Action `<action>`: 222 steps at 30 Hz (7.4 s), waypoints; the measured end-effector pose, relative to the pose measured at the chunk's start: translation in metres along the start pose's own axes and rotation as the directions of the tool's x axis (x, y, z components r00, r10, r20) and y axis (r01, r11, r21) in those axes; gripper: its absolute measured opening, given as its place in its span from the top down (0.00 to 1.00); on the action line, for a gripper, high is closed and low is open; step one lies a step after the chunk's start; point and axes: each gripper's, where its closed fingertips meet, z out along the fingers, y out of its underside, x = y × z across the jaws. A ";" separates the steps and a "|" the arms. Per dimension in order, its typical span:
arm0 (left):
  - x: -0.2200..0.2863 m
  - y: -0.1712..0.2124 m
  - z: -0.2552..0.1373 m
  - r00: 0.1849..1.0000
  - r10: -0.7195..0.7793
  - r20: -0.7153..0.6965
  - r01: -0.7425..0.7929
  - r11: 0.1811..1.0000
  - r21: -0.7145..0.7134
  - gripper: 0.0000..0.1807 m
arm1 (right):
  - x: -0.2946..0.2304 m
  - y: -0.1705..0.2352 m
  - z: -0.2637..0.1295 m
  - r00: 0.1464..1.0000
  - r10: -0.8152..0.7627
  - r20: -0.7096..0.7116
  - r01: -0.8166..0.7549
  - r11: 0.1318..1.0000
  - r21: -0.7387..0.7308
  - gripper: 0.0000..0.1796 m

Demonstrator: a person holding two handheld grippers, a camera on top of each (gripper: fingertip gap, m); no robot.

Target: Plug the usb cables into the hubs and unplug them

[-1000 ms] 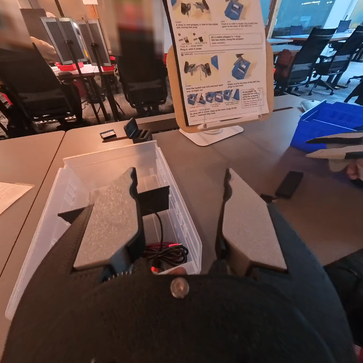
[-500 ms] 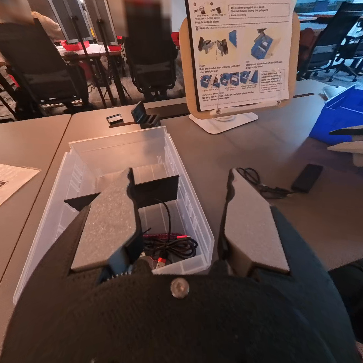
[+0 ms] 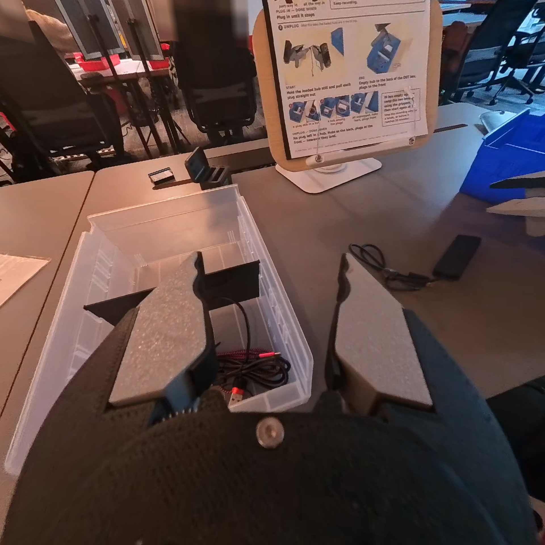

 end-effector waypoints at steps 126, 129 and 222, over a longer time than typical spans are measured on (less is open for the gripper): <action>0.267 0.102 0.113 0.750 0.110 -0.653 -0.397 0.864 -0.309 0.82 | -0.045 0.047 0.019 0.974 -0.114 0.193 0.161 0.956 -0.247 0.71; 0.255 0.115 0.106 0.776 0.124 -0.618 -0.396 0.859 -0.325 0.82 | -0.045 0.051 0.018 0.971 -0.145 0.192 0.194 0.944 -0.266 0.97; 0.168 0.051 0.008 0.816 0.150 -0.558 -0.287 0.943 -0.167 0.89 | 0.011 0.014 -0.004 0.989 -0.090 -0.118 0.079 0.992 -0.097 0.92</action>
